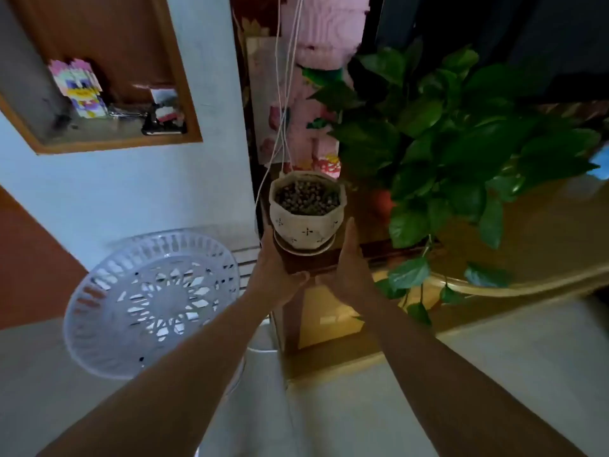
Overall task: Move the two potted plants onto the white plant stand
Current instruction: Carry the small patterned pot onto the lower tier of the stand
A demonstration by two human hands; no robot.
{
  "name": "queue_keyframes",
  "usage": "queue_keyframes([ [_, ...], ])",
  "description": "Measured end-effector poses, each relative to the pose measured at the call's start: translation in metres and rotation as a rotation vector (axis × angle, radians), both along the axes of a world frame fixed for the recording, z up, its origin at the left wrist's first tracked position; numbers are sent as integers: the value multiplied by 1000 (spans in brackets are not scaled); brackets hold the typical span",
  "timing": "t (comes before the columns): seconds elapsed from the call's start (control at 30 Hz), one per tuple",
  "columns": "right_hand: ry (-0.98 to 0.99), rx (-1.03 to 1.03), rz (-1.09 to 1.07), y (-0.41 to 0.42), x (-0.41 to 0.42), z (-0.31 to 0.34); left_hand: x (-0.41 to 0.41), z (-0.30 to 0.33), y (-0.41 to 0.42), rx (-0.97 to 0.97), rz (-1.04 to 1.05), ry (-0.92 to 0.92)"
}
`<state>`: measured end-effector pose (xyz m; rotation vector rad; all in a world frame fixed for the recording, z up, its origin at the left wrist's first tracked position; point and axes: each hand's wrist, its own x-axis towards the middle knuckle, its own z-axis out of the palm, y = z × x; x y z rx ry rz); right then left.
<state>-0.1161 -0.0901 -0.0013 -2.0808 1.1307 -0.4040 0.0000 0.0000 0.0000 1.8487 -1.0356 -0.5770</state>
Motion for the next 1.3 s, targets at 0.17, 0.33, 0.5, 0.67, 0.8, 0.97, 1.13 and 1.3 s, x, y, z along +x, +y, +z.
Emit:
queue_keyframes([
  [0.17, -57, -71, 6, -20, 17, -30, 23, -30, -31, -72, 24, -49],
  [0.33, -346, -104, 45, -45, 25, -49, 34, -56, -57, -155, 84, -38],
  [0.5, -408, -115, 78, -59, 33, -60, 41, -67, -74, -238, 144, 5],
  [0.67, -487, -156, 145, -67, 42, -67, 52, -69, -79, -330, 98, 12],
  [0.8, -507, -202, 179, -72, 44, -72, 57, -76, -79, -352, 80, 4],
  [0.97, -527, -246, 219, -78, 43, -73, 64, -82, -79, -347, 38, -8],
  [1.13, -534, -229, 195, -81, 44, -76, 69, -83, -87, -402, 0, 8],
  [1.3, -548, -257, 229, -89, 43, -83, 76, -87, -91, -474, -50, 26],
])
